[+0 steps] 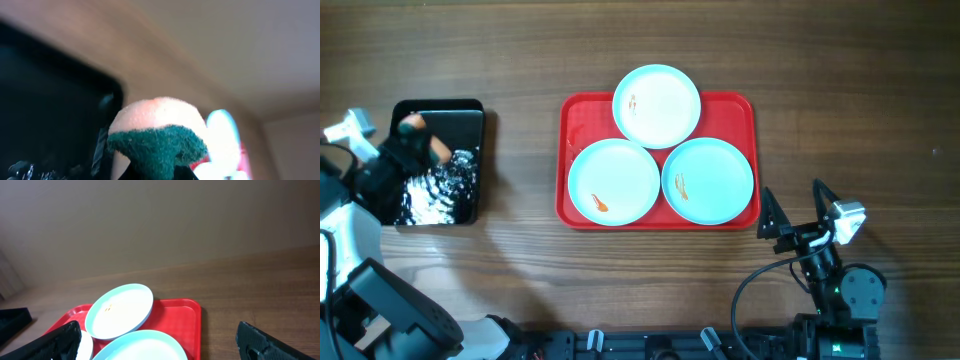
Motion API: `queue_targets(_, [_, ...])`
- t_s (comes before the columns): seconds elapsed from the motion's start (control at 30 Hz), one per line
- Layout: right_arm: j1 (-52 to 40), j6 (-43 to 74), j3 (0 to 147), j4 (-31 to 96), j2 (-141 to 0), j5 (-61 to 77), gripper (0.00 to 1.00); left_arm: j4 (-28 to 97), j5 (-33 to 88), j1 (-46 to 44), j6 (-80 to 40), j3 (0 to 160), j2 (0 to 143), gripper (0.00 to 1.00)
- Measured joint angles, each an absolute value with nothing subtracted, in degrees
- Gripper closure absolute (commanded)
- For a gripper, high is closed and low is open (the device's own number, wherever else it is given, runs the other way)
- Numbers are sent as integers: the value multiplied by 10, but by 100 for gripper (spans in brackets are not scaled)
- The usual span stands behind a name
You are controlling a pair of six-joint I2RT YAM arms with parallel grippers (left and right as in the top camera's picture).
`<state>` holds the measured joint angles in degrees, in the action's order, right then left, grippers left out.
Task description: Clean dirty plates on tray and stack at the side
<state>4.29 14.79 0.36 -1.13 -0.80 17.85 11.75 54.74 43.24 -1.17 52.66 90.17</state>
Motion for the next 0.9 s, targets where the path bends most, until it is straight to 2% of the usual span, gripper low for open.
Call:
queue_targets(0.1, [43,148,4,-11,-8,178,0,79,530,435,3,520,907,96])
queue_targets(0.17, [43,148,4,-11,-8,178,0,6,552,440,-15,518,908,96])
queue_targets(0.33, [43,148,4,-11,-8,178,0,-169,613,449,-128,518,905,96])
queue_targets(0.4, [43,148,4,-11,-8,178,1,-190,626,449,-163,519,900,96])
queue_targets(0.53, [43,148,4,-11,-8,178,1,-100,636,449,-157,523,895,96])
queue_targets(0.63, [43,148,4,-11,-8,178,0,43,597,449,-83,523,895,96])
queue_targets(0.7, [43,148,4,-11,-8,178,0,82,558,449,-37,513,906,96])
queue_targets(0.8, [43,148,4,-11,-8,178,0,50,547,452,-19,506,927,96])
queue_targets(0.9, [43,148,4,-11,-8,178,0,-66,576,455,-56,502,927,96])
